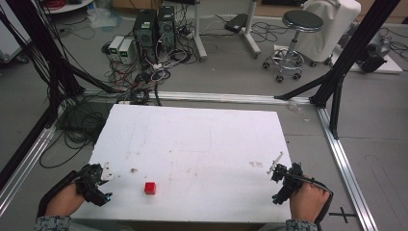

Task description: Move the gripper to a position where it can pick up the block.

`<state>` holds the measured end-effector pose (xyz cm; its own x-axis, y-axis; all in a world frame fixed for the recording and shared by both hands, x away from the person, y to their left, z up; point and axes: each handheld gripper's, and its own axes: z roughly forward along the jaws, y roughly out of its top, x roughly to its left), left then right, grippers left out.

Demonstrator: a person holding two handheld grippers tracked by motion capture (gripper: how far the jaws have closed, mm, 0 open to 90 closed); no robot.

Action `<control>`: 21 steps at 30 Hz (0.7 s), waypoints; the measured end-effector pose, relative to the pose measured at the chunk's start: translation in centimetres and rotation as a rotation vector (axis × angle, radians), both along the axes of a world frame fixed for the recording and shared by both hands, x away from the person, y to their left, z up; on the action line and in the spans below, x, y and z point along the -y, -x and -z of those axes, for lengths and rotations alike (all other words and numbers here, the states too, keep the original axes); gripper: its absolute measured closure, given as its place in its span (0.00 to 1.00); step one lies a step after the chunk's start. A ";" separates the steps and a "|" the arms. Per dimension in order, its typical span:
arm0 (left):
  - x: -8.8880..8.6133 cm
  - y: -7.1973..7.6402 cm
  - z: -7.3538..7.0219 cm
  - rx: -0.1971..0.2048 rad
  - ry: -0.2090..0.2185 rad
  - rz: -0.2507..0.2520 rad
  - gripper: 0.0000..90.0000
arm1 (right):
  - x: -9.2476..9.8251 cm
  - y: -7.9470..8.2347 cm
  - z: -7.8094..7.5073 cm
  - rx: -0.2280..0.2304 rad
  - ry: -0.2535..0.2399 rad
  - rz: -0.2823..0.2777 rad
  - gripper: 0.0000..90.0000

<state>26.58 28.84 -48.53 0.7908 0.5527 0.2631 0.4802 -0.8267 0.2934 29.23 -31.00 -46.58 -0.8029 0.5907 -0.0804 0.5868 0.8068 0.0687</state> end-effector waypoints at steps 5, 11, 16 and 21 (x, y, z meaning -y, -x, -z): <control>0.0 0.0 0.0 0.002 0.000 0.002 0.17 | 0.0 0.0 -0.1 -0.001 0.000 -0.002 0.02; 0.1 0.0 0.0 0.000 0.000 0.004 0.17 | -0.1 0.0 0.0 -0.005 0.002 -0.002 0.02; 0.2 -0.1 -0.2 0.003 -0.005 0.012 0.17 | 0.0 0.0 0.1 -0.003 0.001 -0.007 0.02; 0.3 0.0 -0.1 0.003 -0.009 0.017 0.17 | 0.0 0.0 0.1 -0.005 0.003 -0.008 0.02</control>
<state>26.63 28.51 -48.46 0.7995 0.5363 0.2706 0.4648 -0.8377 0.2870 29.24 -30.95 -46.67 -0.8079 0.5842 -0.0780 0.5807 0.8116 0.0639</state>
